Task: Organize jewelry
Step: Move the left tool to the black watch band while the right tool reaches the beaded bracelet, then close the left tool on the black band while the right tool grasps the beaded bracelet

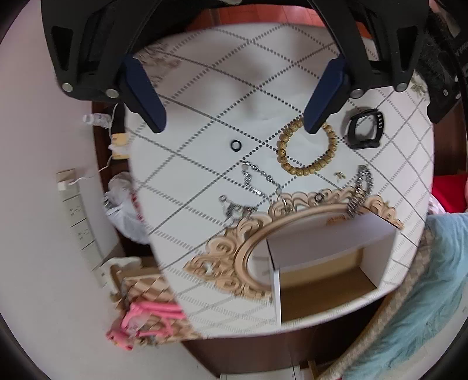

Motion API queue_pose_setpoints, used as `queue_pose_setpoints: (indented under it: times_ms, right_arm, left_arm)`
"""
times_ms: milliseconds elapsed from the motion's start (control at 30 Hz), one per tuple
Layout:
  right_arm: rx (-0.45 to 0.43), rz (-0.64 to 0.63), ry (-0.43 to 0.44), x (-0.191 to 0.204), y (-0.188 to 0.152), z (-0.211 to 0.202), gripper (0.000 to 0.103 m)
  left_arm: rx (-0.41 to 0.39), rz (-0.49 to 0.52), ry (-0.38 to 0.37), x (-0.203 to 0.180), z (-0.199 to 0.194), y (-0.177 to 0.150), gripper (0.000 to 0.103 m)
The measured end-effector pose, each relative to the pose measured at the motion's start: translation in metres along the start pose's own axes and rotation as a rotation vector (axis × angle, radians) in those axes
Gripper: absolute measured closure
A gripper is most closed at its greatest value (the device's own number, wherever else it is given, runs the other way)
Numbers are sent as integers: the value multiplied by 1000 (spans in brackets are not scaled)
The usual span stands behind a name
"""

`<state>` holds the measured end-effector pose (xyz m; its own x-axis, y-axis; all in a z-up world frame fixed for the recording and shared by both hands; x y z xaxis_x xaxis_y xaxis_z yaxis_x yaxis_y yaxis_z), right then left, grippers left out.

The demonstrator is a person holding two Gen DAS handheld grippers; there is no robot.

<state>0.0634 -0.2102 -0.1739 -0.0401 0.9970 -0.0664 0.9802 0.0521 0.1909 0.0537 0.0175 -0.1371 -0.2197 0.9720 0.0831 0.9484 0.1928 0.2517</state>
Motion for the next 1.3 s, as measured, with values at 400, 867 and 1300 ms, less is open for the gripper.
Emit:
queue_pose_setpoints:
  times_ms: [400,867,1300]
  right_arm:
    - [80,-17,98,33,15,69,34]
    - [53,-46,74,48,-9,70,93]
    - [99,-3,74,21,-45,59,93]
  left_arm:
    - [87,-11,27,-1,67,13,0]
    - [109,-7,0,5,74,5,1]
    - [156,29,-174,-17,92,-4,46]
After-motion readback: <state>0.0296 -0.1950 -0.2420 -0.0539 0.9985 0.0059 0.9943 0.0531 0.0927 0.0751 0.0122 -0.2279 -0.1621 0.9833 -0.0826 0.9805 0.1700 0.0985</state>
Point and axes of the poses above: each gripper's, at about its wrist camera, not at the fingertips, and z roughly the way its jaws point, x to its left, y to its top, the point moved 1 cm from there along z, roughly the way its jaws point, and after that the axes turned 11 degrees about -z, right-handed, at the moved point
